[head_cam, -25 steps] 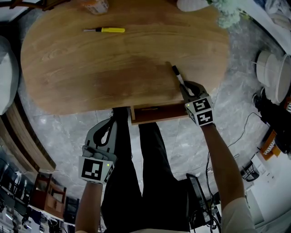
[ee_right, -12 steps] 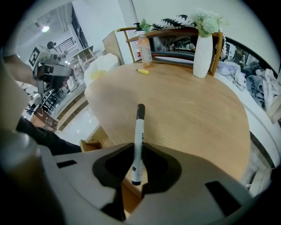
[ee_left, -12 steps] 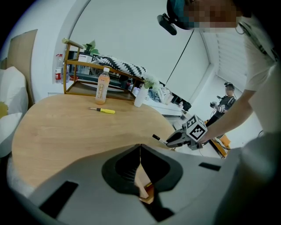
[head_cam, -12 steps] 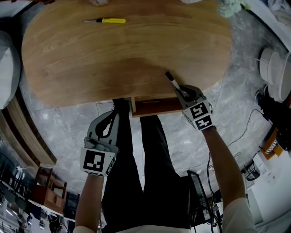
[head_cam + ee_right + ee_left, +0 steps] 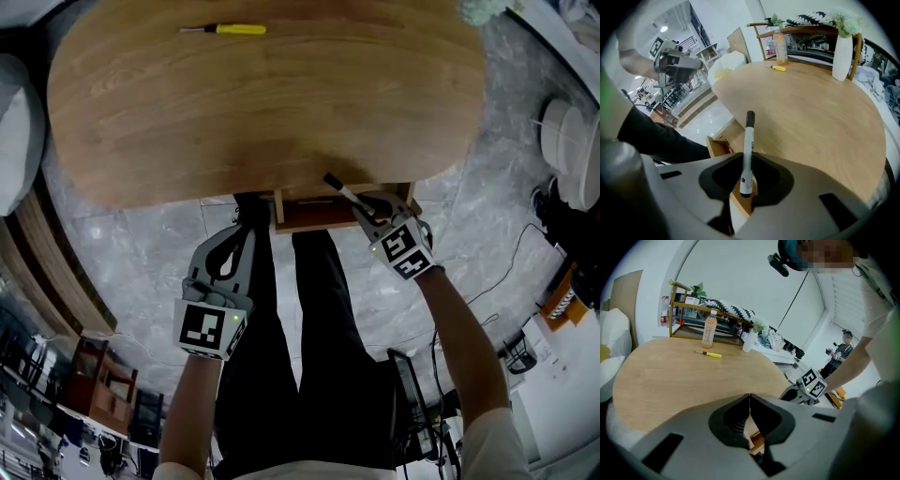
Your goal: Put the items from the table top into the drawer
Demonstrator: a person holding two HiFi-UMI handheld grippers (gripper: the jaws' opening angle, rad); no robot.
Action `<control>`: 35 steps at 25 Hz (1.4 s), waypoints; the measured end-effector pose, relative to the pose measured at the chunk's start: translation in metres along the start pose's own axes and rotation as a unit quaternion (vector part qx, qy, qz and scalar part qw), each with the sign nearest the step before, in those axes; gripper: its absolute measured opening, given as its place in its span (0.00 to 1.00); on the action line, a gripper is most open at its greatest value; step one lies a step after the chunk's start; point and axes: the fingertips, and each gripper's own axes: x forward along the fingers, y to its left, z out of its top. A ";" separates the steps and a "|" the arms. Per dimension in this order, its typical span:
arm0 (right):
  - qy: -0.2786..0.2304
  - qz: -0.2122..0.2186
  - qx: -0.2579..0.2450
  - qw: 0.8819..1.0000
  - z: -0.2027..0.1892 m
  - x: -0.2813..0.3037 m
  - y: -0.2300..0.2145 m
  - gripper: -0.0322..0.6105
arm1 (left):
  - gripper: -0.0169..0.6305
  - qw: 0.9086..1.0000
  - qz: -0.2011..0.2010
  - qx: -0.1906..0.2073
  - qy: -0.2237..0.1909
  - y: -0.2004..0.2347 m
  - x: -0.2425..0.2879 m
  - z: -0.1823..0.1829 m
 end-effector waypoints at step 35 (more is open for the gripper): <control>0.095 -0.001 -0.007 0.995 -0.032 0.096 0.012 0.18 | 0.06 0.999 0.018 -0.028 0.012 0.036 -0.010 -0.038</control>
